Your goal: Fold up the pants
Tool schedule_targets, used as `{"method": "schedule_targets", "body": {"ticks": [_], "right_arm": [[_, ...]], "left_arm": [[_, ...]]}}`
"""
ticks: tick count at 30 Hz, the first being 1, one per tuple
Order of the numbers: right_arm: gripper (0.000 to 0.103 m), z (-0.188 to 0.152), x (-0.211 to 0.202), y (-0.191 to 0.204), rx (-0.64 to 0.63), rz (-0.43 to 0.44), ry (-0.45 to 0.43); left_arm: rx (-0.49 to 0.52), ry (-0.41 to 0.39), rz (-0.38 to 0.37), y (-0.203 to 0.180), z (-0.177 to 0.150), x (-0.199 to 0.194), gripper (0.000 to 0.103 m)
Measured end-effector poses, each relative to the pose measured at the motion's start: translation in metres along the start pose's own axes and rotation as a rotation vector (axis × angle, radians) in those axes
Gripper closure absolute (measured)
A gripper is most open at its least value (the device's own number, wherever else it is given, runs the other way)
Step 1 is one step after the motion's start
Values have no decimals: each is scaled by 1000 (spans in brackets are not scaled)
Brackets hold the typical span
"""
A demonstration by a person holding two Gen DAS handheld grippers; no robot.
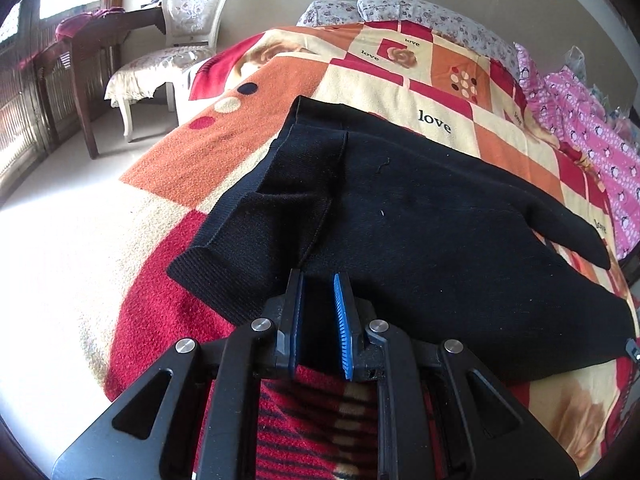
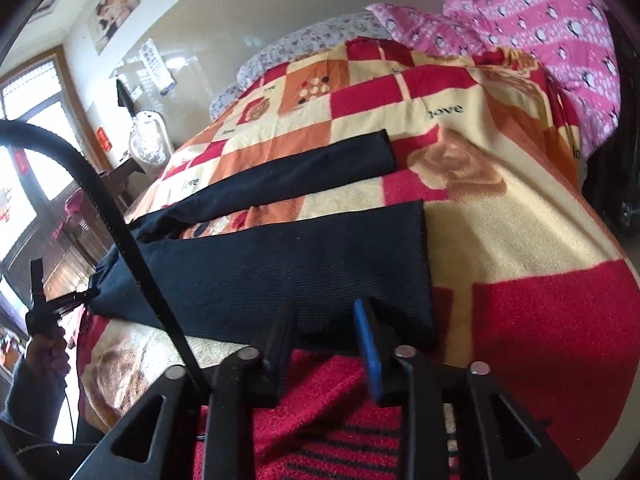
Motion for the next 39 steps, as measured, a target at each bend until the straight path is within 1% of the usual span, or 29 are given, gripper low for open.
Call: {"method": "schedule_targets", "body": {"ticks": [2,5,8,11,12,13,14,15,16,18,19,20,22,23,24,25,26,28,31,34,35,37,39], "right_arm": [[71,-1,0,7,-40,-37,3],[71,-1,1,12,-69,-67,13],[69,1,3,11,-66,-59,36],[63,5,4,12,-77,-33,87],[58,6,5,14,-80,-26,106],[52,9,6,15,-82,-7,139],[50,12,8,16,-86,9,180],[47,14,9,17,-91,16,213],[46,18,11,19,-98,14,257],[47,26,11,20,-90,10,304],[47,31,9,21,-80,20,295],[47,39,6,21,-73,44,261],[47,51,2,21,-83,43,179],[47,58,0,20,-81,40,137],[47,66,-1,17,-75,44,91],[47,72,0,14,-69,35,53],[47,79,1,11,-69,17,17],[47,96,10,0,-72,-38,-59],[47,113,24,-26,6,-43,-127],[47,113,40,-51,92,-25,-146],[47,109,48,-59,135,-12,-135],[50,104,56,-78,266,34,-86],[50,103,48,-86,309,72,-127]], "left_arm": [[-1,-3,8,0,0,0,88],[-5,-4,2,1,0,1,88],[-6,-9,-9,2,-1,1,88],[13,-5,-14,1,-1,0,88],[28,13,-19,1,1,-1,88],[37,33,-28,0,5,-4,88],[41,35,-41,1,11,-10,88],[52,20,-44,1,20,-15,88],[68,-2,-33,2,32,-19,88],[101,-45,9,9,62,-23,88],[100,-49,28,13,75,-22,88],[96,-48,40,18,91,-18,88],[93,-25,28,25,121,-2,88],[104,-5,28,27,132,9,85],[123,20,17,27,141,21,73],[142,39,3,27,149,33,58],[163,50,-8,24,156,45,54],[181,67,-55,21,162,62,54],[185,109,-91,20,164,86,54],[240,146,-83,20,160,105,54],[258,155,-80,20,158,110,54],[277,173,-75,22,157,120,54],[274,188,-87,24,161,128,54]]}}
Point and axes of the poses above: each gripper's, at about its wrist camera, not at the fingertips, and x roughly the way its jaws point, y to its left, z to its top, the point moved 3 cm from there along x, roughly the way its jaws point, and after that the axes turned 3 degrees about -z, right-handed, at the moved point
